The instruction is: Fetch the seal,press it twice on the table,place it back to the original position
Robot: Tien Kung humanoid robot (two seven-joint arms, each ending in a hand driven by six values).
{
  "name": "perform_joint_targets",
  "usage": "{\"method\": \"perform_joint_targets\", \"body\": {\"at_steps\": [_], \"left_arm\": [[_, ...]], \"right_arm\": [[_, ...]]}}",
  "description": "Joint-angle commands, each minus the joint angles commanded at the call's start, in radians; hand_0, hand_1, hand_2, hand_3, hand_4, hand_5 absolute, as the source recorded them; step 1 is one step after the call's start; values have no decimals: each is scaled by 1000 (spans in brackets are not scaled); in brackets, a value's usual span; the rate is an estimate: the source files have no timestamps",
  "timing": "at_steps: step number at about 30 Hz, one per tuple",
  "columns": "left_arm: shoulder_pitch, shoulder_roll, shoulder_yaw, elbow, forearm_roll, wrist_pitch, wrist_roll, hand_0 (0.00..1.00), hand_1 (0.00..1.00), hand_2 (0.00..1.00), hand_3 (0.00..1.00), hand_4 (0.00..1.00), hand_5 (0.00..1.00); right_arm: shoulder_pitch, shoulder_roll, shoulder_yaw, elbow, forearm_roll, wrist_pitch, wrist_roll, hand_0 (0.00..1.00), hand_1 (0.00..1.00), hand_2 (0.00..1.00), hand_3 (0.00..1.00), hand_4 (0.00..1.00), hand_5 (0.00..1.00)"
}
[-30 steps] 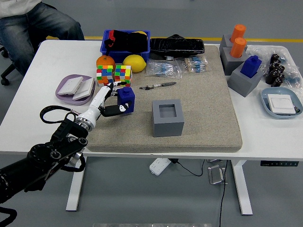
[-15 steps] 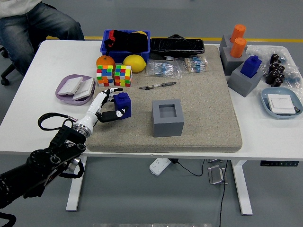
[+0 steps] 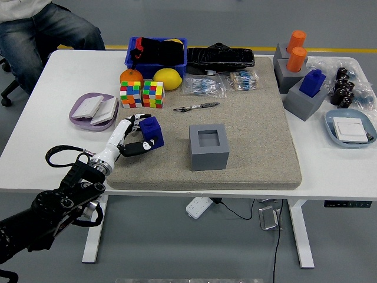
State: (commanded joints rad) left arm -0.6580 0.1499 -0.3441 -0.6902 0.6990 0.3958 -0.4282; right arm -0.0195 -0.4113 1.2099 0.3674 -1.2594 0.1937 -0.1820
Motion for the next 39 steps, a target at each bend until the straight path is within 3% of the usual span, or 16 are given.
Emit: {"method": "perform_joint_targets", "body": {"at_steps": [10,18,25,31,39], "left_arm": [[-21,3,-49,-70,42,6,5,823,579,515,813,617,2],[-41,14,-83,-200,108,2,31,822,581,514,811,618,2],[-66,20,-96,-309,220,-36,106,826,582,513,812,620,2],[-96,18,-58,-329,248,-66,145,826,582,513,812,620,2],[-121,6,11,-301,234,-80,155,827,583,515,814,619,2]], "right_arm": [[-1,0,-1,-1,0,0,0,933,783,787,809,868,476],[1,-1,-1,0,0,1,0,933,783,787,809,869,476],[1,-2,0,0,0,1,0,933,783,787,808,870,477],[4,-3,-4,0,2,1,0,933,783,787,808,870,477],[3,-5,-8,-1,1,2,-1,934,784,787,808,871,477]]}}
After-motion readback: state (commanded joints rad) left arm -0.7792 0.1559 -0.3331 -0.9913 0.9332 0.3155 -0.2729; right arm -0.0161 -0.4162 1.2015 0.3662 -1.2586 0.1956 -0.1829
